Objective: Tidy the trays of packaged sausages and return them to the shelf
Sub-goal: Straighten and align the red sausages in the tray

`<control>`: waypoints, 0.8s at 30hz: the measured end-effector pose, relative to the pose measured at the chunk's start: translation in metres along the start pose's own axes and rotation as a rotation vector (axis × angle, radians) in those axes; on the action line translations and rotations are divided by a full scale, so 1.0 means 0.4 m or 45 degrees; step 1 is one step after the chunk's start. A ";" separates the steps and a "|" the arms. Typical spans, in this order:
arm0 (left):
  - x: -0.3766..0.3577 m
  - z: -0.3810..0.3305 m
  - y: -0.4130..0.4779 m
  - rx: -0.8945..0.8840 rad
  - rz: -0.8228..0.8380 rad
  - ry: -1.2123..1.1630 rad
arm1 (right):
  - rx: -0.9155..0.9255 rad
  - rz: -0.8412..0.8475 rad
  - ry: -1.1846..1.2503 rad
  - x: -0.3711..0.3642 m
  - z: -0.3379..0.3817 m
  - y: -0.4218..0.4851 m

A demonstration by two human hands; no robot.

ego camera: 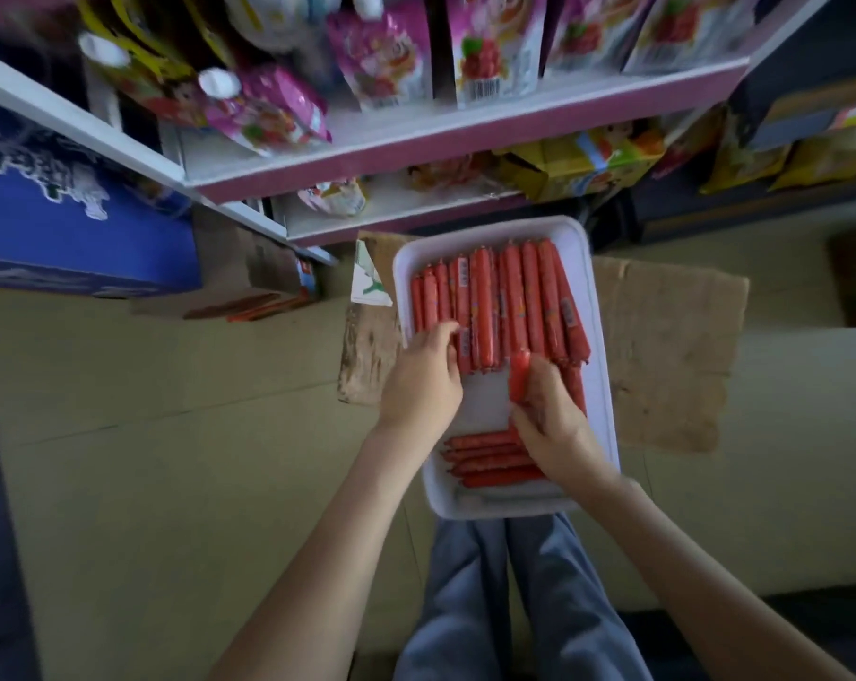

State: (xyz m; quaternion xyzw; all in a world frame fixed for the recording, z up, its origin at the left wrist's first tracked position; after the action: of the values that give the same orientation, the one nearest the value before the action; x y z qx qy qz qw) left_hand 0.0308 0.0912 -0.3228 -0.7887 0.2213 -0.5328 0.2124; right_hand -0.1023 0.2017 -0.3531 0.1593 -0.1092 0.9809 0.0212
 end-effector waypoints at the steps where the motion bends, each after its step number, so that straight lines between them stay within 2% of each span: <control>1: 0.017 -0.010 -0.025 0.009 0.165 -0.155 | -0.050 -0.070 0.127 0.022 0.040 0.002; 4: 0.101 -0.076 -0.108 0.028 0.610 -0.294 | -0.071 -0.269 0.307 0.104 0.167 0.019; 6: 0.156 -0.120 -0.166 -0.051 0.713 -0.305 | -0.088 -0.395 0.419 0.168 0.258 0.028; 7: 0.185 -0.141 -0.194 -0.088 0.699 -0.322 | -0.099 -0.464 0.485 0.200 0.308 0.030; 10: 0.295 -0.209 -0.266 -0.139 0.514 -0.427 | -0.124 -0.645 0.766 0.287 0.454 0.034; 12: 0.375 -0.261 -0.320 -0.216 0.362 -0.454 | -0.108 -0.717 0.968 0.335 0.548 0.024; 16: 0.512 -0.354 -0.430 -0.351 0.203 -0.661 | -0.021 -0.819 1.333 0.413 0.719 -0.012; 19: 0.597 -0.400 -0.500 -0.457 -0.032 -0.825 | 0.014 -0.846 1.395 0.471 0.820 -0.038; 21: 0.644 -0.419 -0.534 -0.497 -0.110 -1.025 | -0.004 -0.897 1.431 0.505 0.861 -0.047; 24: 0.695 -0.437 -0.564 -0.563 -0.295 -1.173 | -0.095 -0.905 1.663 0.519 0.912 -0.042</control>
State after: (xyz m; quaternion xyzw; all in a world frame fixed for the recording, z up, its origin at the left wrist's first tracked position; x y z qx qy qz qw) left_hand -0.0121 0.0970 0.0734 -0.9866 0.1235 -0.0913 0.0558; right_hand -0.1854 0.1387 0.0537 -0.4312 -0.0496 0.8057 0.4031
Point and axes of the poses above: each hand's wrist, its own y-axis towards the middle knuckle, its own x-axis out of the back of the hand, z = x × y, the point moved 1 cm from there along y, towards the middle knuckle, and after that the axes turned 12 degrees about x, right-handed, at the moved point
